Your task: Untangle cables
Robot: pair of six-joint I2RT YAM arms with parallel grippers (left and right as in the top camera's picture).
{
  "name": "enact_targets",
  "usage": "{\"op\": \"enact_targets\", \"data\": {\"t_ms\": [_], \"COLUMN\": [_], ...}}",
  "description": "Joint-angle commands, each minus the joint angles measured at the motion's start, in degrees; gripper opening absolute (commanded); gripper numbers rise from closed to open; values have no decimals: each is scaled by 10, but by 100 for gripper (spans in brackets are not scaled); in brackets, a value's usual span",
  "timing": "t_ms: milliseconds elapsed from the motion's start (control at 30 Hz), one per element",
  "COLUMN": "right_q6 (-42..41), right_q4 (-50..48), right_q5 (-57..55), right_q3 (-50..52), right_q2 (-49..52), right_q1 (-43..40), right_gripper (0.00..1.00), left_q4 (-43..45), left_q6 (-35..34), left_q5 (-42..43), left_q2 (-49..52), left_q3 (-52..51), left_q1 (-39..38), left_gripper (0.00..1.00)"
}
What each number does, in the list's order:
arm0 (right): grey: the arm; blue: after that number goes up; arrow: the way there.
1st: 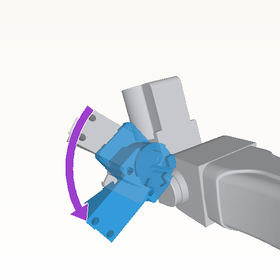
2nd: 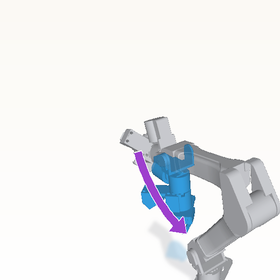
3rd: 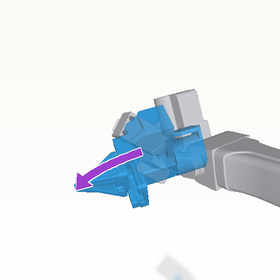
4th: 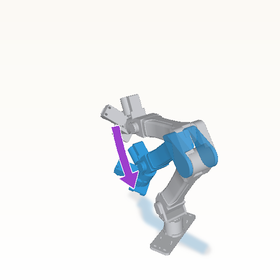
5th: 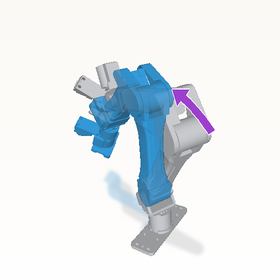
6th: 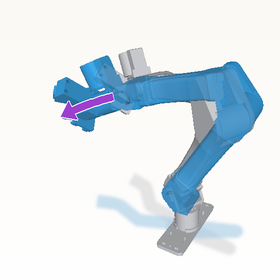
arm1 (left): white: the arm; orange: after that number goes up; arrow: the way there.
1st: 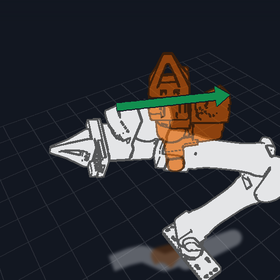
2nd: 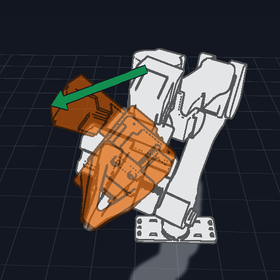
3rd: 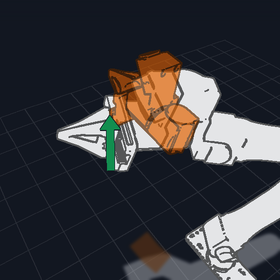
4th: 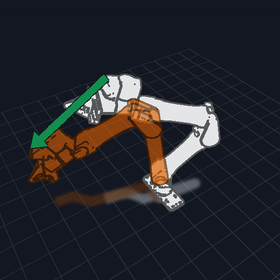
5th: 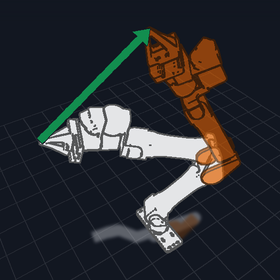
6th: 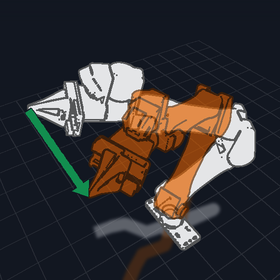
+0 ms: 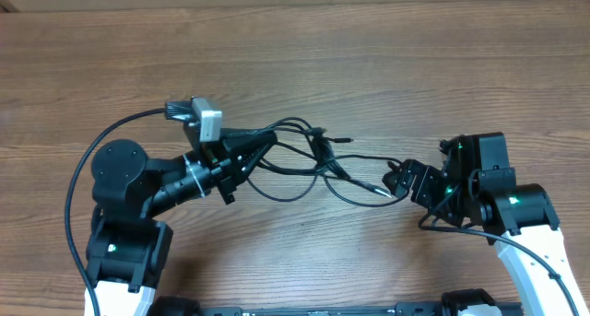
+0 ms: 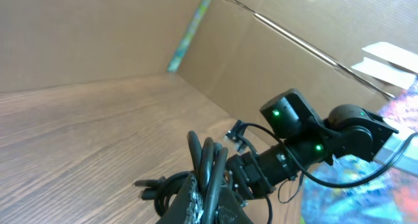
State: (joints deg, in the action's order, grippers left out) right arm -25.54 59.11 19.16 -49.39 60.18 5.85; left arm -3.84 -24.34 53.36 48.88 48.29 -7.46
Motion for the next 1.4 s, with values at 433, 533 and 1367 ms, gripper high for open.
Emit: {"op": "enact_targets", "data": {"t_ms": [433,533,1367], "right_q6": [271,210,-241], "right_q4": [-148,-187,-218], "right_q5": [632,645,184], "right_q3": [8,5,5], "right_q2": [-19,-33,-38], "right_q1": [-10,-10,-10], "right_gripper": [100,100,100], "left_q4": [-105,-119,-144], "left_q6": [188,194,122], "left_q5": [-15,-88,52], "left_q2": [-6,3,6], "left_q3": [21,21,21], "left_q1": [14,14,14], "left_gripper": [4,4,4]}}
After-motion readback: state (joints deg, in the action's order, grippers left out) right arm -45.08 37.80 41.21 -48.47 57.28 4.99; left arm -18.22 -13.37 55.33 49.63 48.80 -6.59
